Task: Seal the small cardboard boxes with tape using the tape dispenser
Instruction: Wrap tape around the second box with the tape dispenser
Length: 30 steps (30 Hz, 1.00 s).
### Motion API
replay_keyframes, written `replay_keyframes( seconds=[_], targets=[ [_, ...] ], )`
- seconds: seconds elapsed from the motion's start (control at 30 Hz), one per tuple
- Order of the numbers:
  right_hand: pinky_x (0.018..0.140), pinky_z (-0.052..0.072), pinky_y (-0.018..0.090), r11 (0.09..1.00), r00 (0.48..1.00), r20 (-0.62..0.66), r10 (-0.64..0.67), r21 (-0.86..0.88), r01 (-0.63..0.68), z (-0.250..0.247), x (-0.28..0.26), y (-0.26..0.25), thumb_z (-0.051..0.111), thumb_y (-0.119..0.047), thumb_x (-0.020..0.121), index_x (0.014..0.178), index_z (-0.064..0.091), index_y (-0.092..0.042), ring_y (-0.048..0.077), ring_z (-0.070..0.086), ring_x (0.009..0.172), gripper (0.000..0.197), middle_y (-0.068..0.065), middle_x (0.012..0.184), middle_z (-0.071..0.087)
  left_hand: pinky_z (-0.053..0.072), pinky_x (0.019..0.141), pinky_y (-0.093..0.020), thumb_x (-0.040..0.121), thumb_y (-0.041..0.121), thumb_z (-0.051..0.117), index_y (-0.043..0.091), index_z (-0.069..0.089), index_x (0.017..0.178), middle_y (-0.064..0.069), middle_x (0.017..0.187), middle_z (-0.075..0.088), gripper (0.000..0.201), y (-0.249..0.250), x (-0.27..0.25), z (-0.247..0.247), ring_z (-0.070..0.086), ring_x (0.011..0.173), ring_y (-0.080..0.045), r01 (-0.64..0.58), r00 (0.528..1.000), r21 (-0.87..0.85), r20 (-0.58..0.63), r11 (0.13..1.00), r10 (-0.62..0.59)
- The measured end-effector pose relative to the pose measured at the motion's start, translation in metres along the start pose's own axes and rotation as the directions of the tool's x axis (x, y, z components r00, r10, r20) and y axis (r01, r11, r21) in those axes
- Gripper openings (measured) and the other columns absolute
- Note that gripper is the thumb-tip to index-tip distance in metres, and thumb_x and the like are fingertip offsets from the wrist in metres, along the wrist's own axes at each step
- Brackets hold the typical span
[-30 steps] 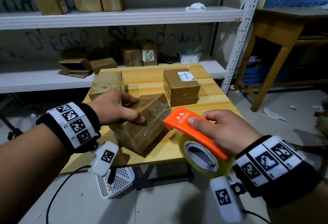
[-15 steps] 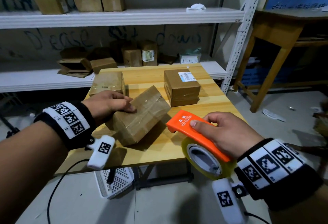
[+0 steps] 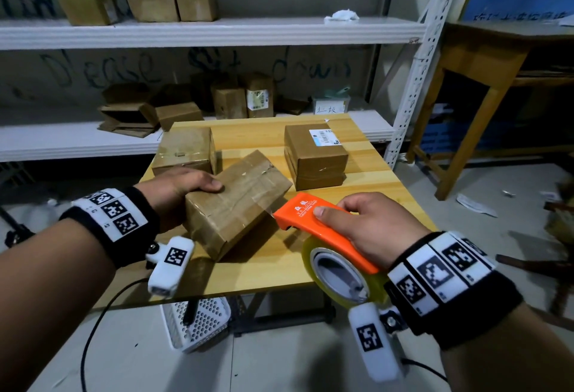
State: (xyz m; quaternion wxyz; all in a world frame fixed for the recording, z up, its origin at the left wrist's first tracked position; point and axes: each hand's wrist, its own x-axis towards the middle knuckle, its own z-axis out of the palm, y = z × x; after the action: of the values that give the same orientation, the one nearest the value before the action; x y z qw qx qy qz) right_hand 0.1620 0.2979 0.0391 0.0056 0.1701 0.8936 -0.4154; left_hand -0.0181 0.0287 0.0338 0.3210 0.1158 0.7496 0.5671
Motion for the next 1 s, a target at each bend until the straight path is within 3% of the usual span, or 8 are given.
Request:
replay_keyframes(
  seconds=[0.3,0.43,0.57,0.67,0.77,0.83,0.9,1.0],
  targets=[
    [0.081,0.063,0.047,1.0,1.0,-0.001,0.011,0.003,-0.011,0.007,0.01,-0.006,0.065,-0.068,0.089,0.086,0.073,-0.012,0.028,0.077,0.074,0.057,0.009,0.079,0.078,0.046,0.098,-0.049,0.039,0.043,0.102,0.005,0.057,0.14,-0.023,0.124,0.065,0.117,-0.015,0.003,-0.002,0.061,0.109,-0.038,0.04,0.999,-0.177,0.034,0.983,-0.035],
    [0.081,0.063,0.046,1.0,1.0,0.001,0.009,0.001,-0.009,0.006,0.01,-0.006,0.063,-0.069,0.089,0.085,0.073,-0.014,0.025,0.076,0.072,0.056,0.007,0.079,0.078,0.052,0.084,-0.041,0.069,0.035,0.087,0.005,0.069,0.123,-0.023,0.111,0.071,0.065,-0.005,-0.002,0.003,0.071,0.091,-0.03,0.021,1.0,-0.058,-0.017,0.998,-0.022],
    [0.082,0.063,0.046,1.0,1.0,0.001,0.013,-0.017,-0.013,0.007,0.009,-0.007,0.062,-0.071,0.088,0.086,0.073,-0.017,0.024,0.077,0.073,0.056,0.006,0.08,0.079,0.055,0.096,-0.043,0.089,0.008,0.07,0.032,0.071,0.127,-0.008,0.135,0.067,0.045,0.006,-0.007,0.007,0.067,0.115,-0.026,-0.089,0.984,0.113,-0.143,0.99,0.104],
    [0.082,0.063,0.046,1.0,1.0,-0.003,0.012,-0.02,-0.012,0.008,0.009,-0.007,0.062,-0.071,0.089,0.085,0.073,-0.017,0.023,0.076,0.073,0.055,0.005,0.079,0.078,0.047,0.107,-0.034,0.097,0.007,0.064,0.053,0.061,0.132,0.019,0.154,0.049,0.058,0.015,-0.018,0.016,0.052,0.134,-0.01,-0.236,0.928,0.579,-0.105,0.78,0.358],
    [0.082,0.063,0.045,1.0,1.0,0.001,0.01,-0.027,-0.01,0.007,0.008,-0.008,0.062,-0.071,0.089,0.084,0.072,-0.018,0.021,0.076,0.072,0.054,0.004,0.078,0.078,0.025,0.124,-0.032,0.104,0.014,0.052,0.047,0.05,0.145,0.033,0.158,0.03,0.053,0.014,-0.023,0.033,0.025,0.144,0.005,-0.312,0.898,0.83,0.099,0.462,0.428],
    [0.082,0.063,0.043,1.0,1.0,0.001,0.013,-0.027,-0.013,0.007,0.007,-0.008,0.062,-0.071,0.089,0.083,0.072,-0.019,0.019,0.075,0.071,0.053,0.003,0.077,0.078,0.016,0.127,-0.03,0.104,0.04,0.05,0.042,0.042,0.152,0.031,0.16,0.025,0.049,0.008,-0.026,0.039,0.018,0.146,0.009,-0.301,0.907,0.838,0.104,0.455,0.409],
    [0.08,0.063,0.043,1.0,1.0,-0.004,0.016,-0.014,-0.016,0.006,0.006,-0.008,0.063,-0.07,0.089,0.084,0.072,-0.019,0.02,0.075,0.071,0.053,0.003,0.077,0.078,0.016,0.128,-0.033,0.084,0.077,0.044,0.043,0.034,0.158,0.031,0.164,0.018,0.082,0.001,-0.03,0.041,0.013,0.152,0.006,-0.282,0.916,0.857,0.107,0.431,0.387],
    [0.081,0.063,0.044,1.0,1.0,0.002,0.021,-0.001,-0.021,0.006,0.005,-0.007,0.063,-0.069,0.089,0.084,0.072,-0.017,0.022,0.076,0.071,0.053,0.004,0.078,0.078,0.019,0.127,-0.035,0.063,0.087,0.039,0.041,0.022,0.162,0.029,0.167,0.01,0.111,-0.01,-0.032,0.045,0.014,0.156,-0.004,-0.241,0.909,0.92,0.102,0.309,0.405]
  ],
)
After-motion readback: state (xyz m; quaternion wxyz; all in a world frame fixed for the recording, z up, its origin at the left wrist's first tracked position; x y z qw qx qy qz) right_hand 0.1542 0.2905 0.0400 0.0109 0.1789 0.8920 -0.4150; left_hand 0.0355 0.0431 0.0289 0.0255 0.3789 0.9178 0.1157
